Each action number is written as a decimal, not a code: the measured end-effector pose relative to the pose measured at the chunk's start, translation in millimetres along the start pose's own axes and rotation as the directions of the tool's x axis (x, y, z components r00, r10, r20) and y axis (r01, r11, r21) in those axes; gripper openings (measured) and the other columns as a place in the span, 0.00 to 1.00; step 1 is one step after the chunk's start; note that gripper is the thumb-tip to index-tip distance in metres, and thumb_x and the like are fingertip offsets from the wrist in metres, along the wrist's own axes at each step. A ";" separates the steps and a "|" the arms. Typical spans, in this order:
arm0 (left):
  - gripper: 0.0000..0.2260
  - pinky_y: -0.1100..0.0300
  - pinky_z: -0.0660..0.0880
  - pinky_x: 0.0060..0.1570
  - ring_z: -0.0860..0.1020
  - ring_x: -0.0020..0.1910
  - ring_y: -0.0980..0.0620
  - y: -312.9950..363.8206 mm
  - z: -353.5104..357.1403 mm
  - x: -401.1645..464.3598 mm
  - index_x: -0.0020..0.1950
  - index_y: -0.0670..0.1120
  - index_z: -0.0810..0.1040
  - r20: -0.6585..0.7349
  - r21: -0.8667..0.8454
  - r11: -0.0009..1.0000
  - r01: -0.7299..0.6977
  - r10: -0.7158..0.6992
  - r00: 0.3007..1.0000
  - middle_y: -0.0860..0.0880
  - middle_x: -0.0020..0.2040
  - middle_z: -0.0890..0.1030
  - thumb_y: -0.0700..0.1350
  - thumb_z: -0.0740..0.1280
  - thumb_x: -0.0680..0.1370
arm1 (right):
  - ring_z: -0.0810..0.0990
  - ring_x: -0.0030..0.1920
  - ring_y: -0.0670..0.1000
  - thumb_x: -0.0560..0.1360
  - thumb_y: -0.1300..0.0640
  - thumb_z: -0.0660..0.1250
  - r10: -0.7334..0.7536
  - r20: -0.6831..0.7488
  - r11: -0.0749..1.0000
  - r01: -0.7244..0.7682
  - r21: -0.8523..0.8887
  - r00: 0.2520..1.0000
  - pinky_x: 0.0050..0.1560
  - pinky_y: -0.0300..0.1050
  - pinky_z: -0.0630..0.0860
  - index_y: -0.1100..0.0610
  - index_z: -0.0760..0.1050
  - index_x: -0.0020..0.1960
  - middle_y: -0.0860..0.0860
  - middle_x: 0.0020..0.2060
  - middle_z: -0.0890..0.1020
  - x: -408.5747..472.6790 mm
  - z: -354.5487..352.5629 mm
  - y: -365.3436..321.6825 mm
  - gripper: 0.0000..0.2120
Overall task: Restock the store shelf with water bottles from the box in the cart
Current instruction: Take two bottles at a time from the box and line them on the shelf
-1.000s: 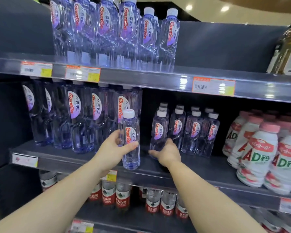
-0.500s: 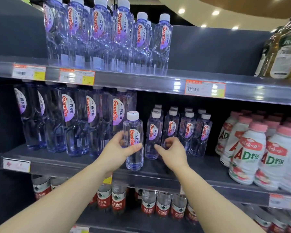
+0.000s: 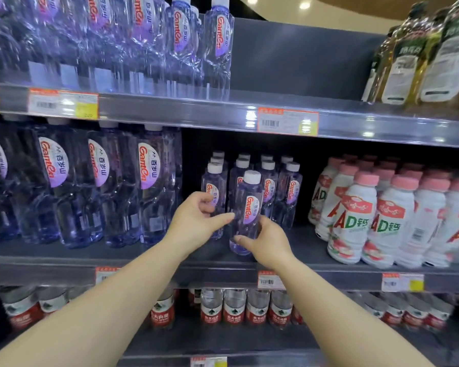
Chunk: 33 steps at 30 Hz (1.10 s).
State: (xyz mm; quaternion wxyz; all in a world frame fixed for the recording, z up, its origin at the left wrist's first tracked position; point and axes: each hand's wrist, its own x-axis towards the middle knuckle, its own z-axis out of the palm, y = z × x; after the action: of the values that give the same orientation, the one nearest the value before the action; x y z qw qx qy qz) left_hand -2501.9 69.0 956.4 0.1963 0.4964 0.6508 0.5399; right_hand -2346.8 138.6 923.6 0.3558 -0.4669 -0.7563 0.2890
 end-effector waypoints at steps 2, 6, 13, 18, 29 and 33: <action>0.25 0.57 0.76 0.52 0.79 0.51 0.51 -9.9 -2.8 0.0 0.61 0.46 0.74 -0.040 0.036 0.998 0.047 -0.046 0.998 0.49 0.52 0.80 0.52 0.77 0.69 | 0.80 0.55 0.49 0.69 0.49 0.75 0.019 0.001 0.999 -0.019 -0.035 1.000 0.55 0.43 0.75 0.53 0.74 0.62 0.47 0.54 0.82 7.9 2.7 5.0 0.24; 0.22 0.56 0.75 0.54 0.79 0.50 0.51 -29.8 -8.5 -0.4 0.61 0.46 0.75 -0.054 0.065 0.991 0.117 -0.114 0.992 0.51 0.50 0.80 0.51 0.76 0.71 | 0.79 0.60 0.52 0.70 0.49 0.75 0.011 -0.003 0.997 -0.011 -0.082 1.000 0.58 0.44 0.74 0.55 0.72 0.65 0.49 0.60 0.81 19.6 10.9 6.0 0.27; 0.20 0.59 0.72 0.50 0.78 0.49 0.53 -32.3 -20.5 -3.4 0.61 0.47 0.75 -0.067 0.061 0.991 0.121 -0.117 0.991 0.54 0.47 0.78 0.49 0.75 0.72 | 0.77 0.62 0.55 0.71 0.46 0.74 0.059 -0.028 0.994 -0.061 -0.093 0.998 0.58 0.46 0.75 0.59 0.65 0.72 0.53 0.63 0.79 31.0 24.5 9.4 0.36; 0.19 0.60 0.72 0.51 0.77 0.48 0.55 -32.0 -21.8 -5.8 0.60 0.48 0.74 -0.050 0.053 0.990 0.133 -0.130 0.990 0.55 0.48 0.79 0.50 0.75 0.72 | 0.77 0.63 0.56 0.72 0.45 0.73 0.079 -0.043 0.990 -0.083 -0.118 0.996 0.58 0.48 0.75 0.59 0.64 0.72 0.54 0.64 0.78 33.7 26.9 7.0 0.35; 0.22 0.55 0.76 0.57 0.79 0.53 0.51 -27.3 -1.2 -9.8 0.62 0.48 0.74 -0.014 0.072 0.984 0.160 -0.159 0.987 0.50 0.53 0.80 0.51 0.75 0.72 | 0.73 0.67 0.54 0.73 0.46 0.71 0.082 0.038 0.988 -0.077 -0.132 0.996 0.63 0.45 0.70 0.55 0.59 0.75 0.52 0.68 0.74 25.4 18.7 0.9 0.36; 0.22 0.53 0.76 0.57 0.78 0.54 0.50 -14.4 12.3 -19.8 0.63 0.46 0.74 -0.057 0.119 0.984 0.132 -0.126 0.990 0.51 0.52 0.79 0.51 0.74 0.73 | 0.67 0.72 0.54 0.76 0.44 0.67 0.067 0.040 0.982 -0.059 -0.180 0.997 0.67 0.48 0.67 0.54 0.51 0.78 0.51 0.74 0.67 3.7 -1.0 1.8 0.38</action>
State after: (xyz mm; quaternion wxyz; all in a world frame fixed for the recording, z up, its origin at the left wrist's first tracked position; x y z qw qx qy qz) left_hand -2489.9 59.3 933.7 0.1842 0.4508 0.7180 0.4972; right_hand -2346.3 142.8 923.8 0.2856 -0.5138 -0.7720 0.2418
